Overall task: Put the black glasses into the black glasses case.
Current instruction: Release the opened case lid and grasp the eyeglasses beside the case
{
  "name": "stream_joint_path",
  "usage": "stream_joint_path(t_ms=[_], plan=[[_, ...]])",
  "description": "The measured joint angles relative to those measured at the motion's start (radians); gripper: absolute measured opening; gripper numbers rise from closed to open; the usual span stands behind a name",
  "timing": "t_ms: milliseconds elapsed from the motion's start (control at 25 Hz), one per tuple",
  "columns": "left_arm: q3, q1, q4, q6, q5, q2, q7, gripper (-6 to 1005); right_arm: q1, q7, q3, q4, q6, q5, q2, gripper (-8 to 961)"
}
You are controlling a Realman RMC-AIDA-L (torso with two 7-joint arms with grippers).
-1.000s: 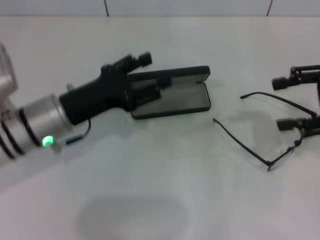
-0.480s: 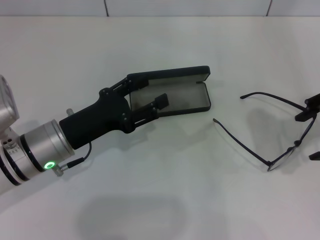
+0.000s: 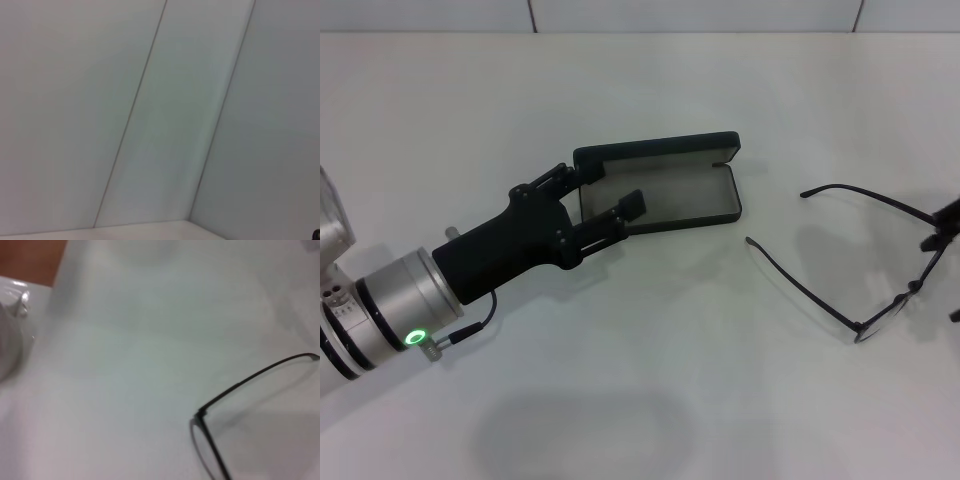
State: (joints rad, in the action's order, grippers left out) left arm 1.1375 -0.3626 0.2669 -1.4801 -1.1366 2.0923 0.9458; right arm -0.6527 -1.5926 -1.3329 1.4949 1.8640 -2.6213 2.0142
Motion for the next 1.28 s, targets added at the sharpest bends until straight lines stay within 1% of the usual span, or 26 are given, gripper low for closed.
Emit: stream_joint_path(t_ms=[200, 280, 440, 640, 840, 1000, 1160, 1280], plan=[[-0.001, -0.004, 0.0, 0.007, 0.001, -0.001, 0.001, 799, 0.013, 0.002, -0.113, -0.053, -0.139, -0.017, 0.002, 713], [-0.001, -0.004, -0.001, 0.008, -0.001, -0.001, 0.0, 799, 0.01, 0.002, -0.153, -0.081, -0.164, -0.02, 0.002, 707], [-0.001, -0.004, -0.001, 0.008, -0.002, -0.001, -0.002, 799, 0.005, 0.002, -0.201, -0.133, -0.203, -0.029, 0.003, 696], [-0.001, -0.002, -0.002, 0.008, -0.001, -0.002, -0.003, 798, 0.003, -0.001, -0.223, -0.198, -0.269, -0.056, 0.007, 681], [-0.001, 0.0, -0.002, 0.008, -0.002, -0.003, -0.003, 798, 0.008, -0.001, -0.226, -0.222, -0.339, -0.039, 0.01, 567], [0.0, 0.0, -0.002, 0.008, -0.007, -0.003, -0.005, 798, 0.01, 0.001, -0.228, -0.222, -0.346, -0.016, 0.011, 476], [0.001, 0.001, -0.002, 0.007, -0.007, -0.004, -0.005, 798, 0.01, 0.001, -0.234, -0.222, -0.337, -0.01, 0.011, 330], [0.001, 0.003, -0.002, 0.005, -0.008, -0.005, -0.005, 798, 0.01, -0.003, -0.231, -0.222, -0.322, -0.012, 0.011, 317]])
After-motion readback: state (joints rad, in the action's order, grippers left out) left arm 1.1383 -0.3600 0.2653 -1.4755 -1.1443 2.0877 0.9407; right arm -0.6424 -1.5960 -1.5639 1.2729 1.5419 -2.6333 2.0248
